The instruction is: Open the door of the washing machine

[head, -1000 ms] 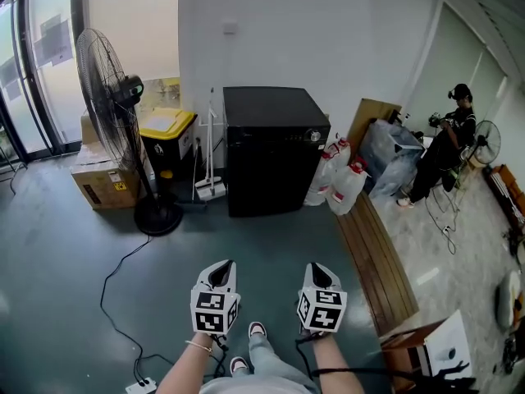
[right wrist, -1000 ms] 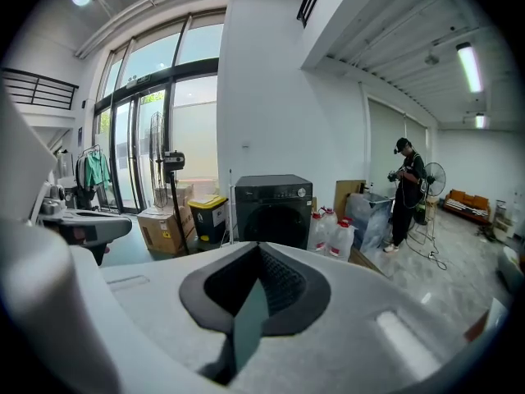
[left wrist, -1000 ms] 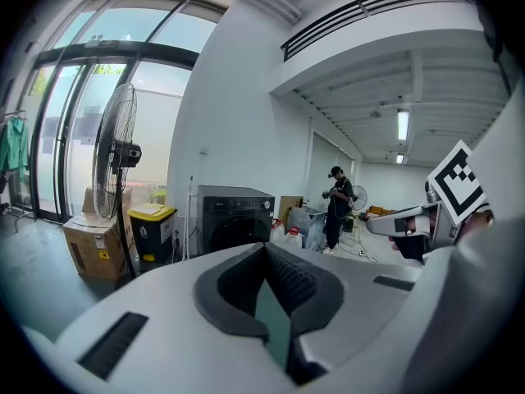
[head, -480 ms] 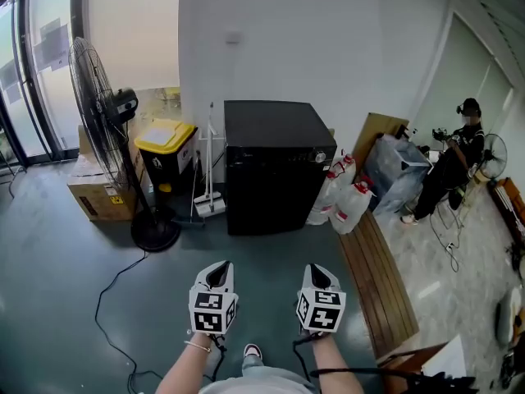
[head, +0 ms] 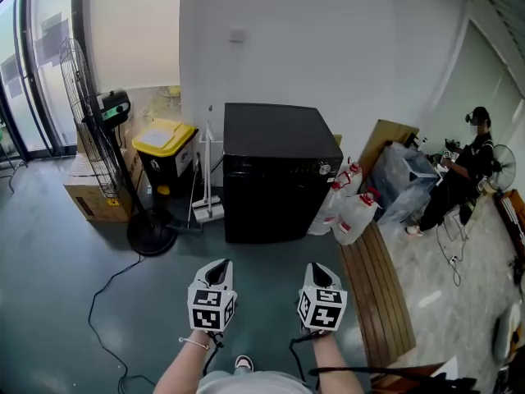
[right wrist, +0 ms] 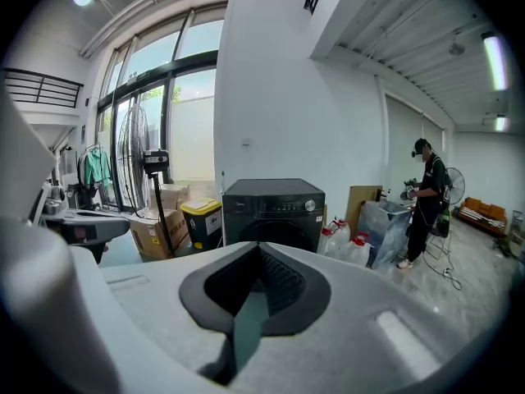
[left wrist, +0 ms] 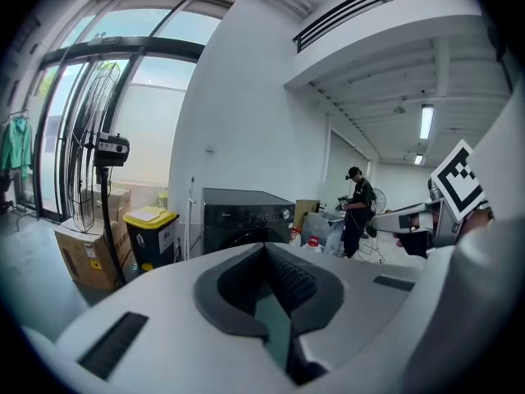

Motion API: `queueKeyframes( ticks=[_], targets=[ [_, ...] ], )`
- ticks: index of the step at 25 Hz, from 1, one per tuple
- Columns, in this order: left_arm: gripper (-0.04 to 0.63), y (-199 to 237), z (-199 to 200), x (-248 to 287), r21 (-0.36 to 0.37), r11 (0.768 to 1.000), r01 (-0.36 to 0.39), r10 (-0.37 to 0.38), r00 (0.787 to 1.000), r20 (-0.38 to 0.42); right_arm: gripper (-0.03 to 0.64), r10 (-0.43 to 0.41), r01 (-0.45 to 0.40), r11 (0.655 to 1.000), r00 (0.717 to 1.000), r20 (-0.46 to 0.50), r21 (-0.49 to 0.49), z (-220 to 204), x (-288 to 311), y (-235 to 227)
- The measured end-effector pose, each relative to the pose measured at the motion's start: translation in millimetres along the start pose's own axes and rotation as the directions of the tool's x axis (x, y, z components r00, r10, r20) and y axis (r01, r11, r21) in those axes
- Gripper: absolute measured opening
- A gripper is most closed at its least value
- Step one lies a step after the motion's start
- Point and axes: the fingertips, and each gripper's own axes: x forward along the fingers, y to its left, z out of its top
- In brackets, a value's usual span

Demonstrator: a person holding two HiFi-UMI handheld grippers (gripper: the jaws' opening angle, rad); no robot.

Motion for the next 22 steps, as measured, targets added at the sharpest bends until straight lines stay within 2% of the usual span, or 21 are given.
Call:
queueKeyframes(
  ticks=[15, 22],
  targets=[
    [0.004, 3.1, 7.4, 71.2, 0.044, 0.999, 0.008, -0.005, 0.998, -0.061, 0.005, 0.003, -0.001, 0.999, 0.999, -0.049, 0.048, -0.9, 66.5, -35.2],
    [0.005, 23.8, 34.7, 130.0, 0.074, 0.996, 0.041, -0.037, 0.998, -0.055, 0.005, -0.018, 0.020, 0.997, 0.999, -0.037, 0.070, 25.2, 117.3, -43.9]
  ],
)
